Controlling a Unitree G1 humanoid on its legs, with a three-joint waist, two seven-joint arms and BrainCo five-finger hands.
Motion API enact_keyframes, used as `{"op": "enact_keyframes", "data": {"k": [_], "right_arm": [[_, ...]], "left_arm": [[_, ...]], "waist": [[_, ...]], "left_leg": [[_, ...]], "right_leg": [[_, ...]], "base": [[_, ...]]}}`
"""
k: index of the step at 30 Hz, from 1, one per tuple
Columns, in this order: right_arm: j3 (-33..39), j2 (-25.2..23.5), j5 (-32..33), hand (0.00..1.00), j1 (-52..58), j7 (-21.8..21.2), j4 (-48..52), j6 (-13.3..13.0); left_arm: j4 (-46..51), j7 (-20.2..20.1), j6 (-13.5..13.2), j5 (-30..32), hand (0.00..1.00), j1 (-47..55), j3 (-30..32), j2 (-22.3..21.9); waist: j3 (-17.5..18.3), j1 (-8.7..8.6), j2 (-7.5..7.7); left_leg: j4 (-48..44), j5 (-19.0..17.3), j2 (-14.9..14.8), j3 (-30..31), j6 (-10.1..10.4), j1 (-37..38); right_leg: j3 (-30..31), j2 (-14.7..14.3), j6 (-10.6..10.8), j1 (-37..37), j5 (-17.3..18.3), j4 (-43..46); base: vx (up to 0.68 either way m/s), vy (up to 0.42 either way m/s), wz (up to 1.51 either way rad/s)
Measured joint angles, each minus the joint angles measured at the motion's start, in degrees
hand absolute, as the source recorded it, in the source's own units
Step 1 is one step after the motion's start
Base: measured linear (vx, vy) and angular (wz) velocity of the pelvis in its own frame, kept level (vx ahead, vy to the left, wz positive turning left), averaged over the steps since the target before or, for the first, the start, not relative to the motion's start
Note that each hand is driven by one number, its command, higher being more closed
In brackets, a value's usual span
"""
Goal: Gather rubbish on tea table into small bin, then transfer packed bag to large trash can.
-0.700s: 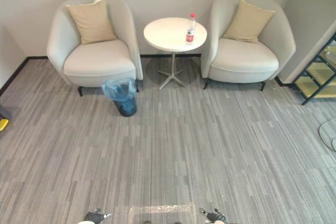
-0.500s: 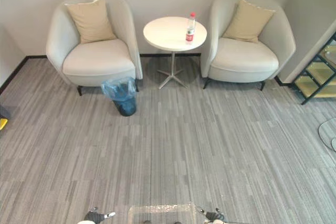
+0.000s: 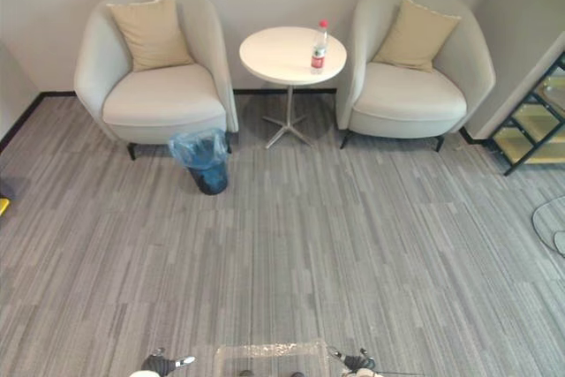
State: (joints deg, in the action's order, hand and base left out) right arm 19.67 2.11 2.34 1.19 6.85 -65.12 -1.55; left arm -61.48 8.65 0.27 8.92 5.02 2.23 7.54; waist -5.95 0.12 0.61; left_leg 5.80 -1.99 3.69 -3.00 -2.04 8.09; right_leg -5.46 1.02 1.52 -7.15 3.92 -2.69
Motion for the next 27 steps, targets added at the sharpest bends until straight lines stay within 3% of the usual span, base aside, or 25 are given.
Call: {"op": "enact_keyframes", "data": {"k": [9,13,15,17,20,21,23,25,26,27], "right_arm": [[-0.2,0.0,0.2,0.00,-0.1,0.0,0.1,0.0],[-0.1,0.0,2.1,0.00,-0.7,0.0,0.8,-0.1],[0.0,0.0,2.7,0.00,-0.7,0.1,1.1,-0.1],[0.0,-0.5,2.8,0.00,-0.6,0.1,1.4,-0.2],[-0.3,-1.0,3.4,0.00,0.0,0.6,3.4,-0.1],[-0.8,-1.0,4.7,0.00,0.1,0.8,4.3,-0.1],[-0.8,-1.0,4.7,0.00,-0.1,1.0,4.5,0.1],[-0.8,-1.0,4.7,0.00,-0.3,1.0,4.5,0.3],[-0.7,-1.0,4.7,0.00,-0.3,1.0,4.5,0.4],[-0.6,-0.7,4.5,0.00,-0.2,1.0,4.3,0.5]], "left_arm": [[-0.1,0.0,0.1,0.0,0.00,-0.5,-1.1,0.2],[0.0,0.0,0.2,0.0,0.00,-1.6,-1.1,0.3],[0.1,0.0,0.2,-0.1,0.00,-1.9,-1.0,0.3],[1.5,0.0,0.2,-0.1,0.00,-1.8,1.0,0.5],[4.4,0.1,0.2,-0.9,0.00,-0.9,5.3,-1.1],[5.3,0.2,0.4,-2.1,0.00,-0.1,7.2,-1.8],[5.9,0.2,0.4,-2.6,0.00,0.2,7.5,-2.0],[6.0,0.2,0.4,-3.5,0.00,0.2,7.5,-2.0],[6.0,0.4,0.4,-3.9,0.00,0.2,7.5,-2.2],[5.8,1.1,0.4,-4.0,0.00,0.5,7.0,-2.6]], "waist": [[-0.5,-0.07,-0.32],[-2.3,-0.28,-0.58],[-2.8,-0.24,-0.58],[-3.6,0.09,0.43],[-4.3,0.36,0.03],[-4.6,0.56,-0.56],[-4.7,0.79,-0.58],[-4.8,1.13,-0.43],[-4.7,1.42,-0.49],[-4.3,1.88,-1.30]], "left_leg": [[0.0,-0.2,-0.2,-0.7,0.2,-0.5],[-4.7,-2.5,-0.6,-2.1,1.7,-3.5],[-10.6,-5.8,-1.1,-2.9,2.2,-5.4],[-25.3,-8.9,-2.3,-6.0,5.7,-10.6],[-46.8,-7.5,-5.7,-8.1,5.6,-19.9],[-53.3,-8.5,-7.8,-9.4,4.4,-23.0],[-51.5,-11.5,-9.2,-10.8,4.4,-25.6],[-43.5,-11.3,-8.3,-11.3,4.7,-26.5],[-36.1,-9.7,-7.4,-11.1,5.2,-26.4],[-23.1,-4.6,-6.8,-8.8,6.6,-25.2]], "right_leg": [[0.6,-0.2,0.0,0.4,-0.3,-0.6],[1.5,-0.1,-0.5,3.3,1.6,4.1],[1.6,-0.2,-1.0,3.8,3.4,6.7],[2.8,0.3,-2.3,4.0,6.6,9.7],[3.6,-0.1,-3.4,3.9,9.1,13.4],[4.5,-0.1,-3.7,3.1,10.5,14.6],[6.5,0.8,-3.6,1.8,11.5,14.3],[7.2,2.4,-2.9,1.0,12.3,13.7],[7.6,3.5,-2.1,0.1,12.9,12.9],[9.0,4.1,-0.9,-1.0,13.7,10.9]], "base": [[-0.02,-0.021,-0.03],[0.00,-0.035,-0.14],[0.00,-0.039,-0.07],[-0.02,-0.063,-0.09],[0.05,-0.058,-0.23],[0.13,0.041,-0.30],[0.23,0.089,-0.33],[0.24,0.127,-0.26],[0.30,0.221,-0.36],[0.43,0.334,-0.50]]}}
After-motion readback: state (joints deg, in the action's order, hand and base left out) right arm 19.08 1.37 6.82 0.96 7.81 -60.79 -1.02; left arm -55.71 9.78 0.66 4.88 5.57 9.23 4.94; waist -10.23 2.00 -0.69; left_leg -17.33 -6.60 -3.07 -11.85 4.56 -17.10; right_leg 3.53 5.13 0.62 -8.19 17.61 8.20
